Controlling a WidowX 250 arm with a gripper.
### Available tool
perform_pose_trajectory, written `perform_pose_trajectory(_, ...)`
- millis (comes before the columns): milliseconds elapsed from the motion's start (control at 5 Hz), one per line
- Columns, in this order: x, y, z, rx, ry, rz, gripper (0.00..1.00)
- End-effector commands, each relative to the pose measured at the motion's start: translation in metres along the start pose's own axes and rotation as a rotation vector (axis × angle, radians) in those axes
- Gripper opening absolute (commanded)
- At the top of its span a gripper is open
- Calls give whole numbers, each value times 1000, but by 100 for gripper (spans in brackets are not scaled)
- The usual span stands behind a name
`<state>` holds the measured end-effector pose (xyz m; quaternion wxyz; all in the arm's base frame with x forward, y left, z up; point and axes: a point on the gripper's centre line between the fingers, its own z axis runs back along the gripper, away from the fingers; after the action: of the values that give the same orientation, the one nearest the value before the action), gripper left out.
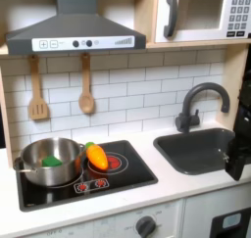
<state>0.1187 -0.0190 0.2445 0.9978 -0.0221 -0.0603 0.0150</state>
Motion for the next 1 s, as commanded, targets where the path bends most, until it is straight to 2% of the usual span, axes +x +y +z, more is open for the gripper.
perform_pose_trajectory(0,0,0,0,0,-2,0,100)
perform_pose_trajectory(800,-1,0,-1,-1,2,-8,100)
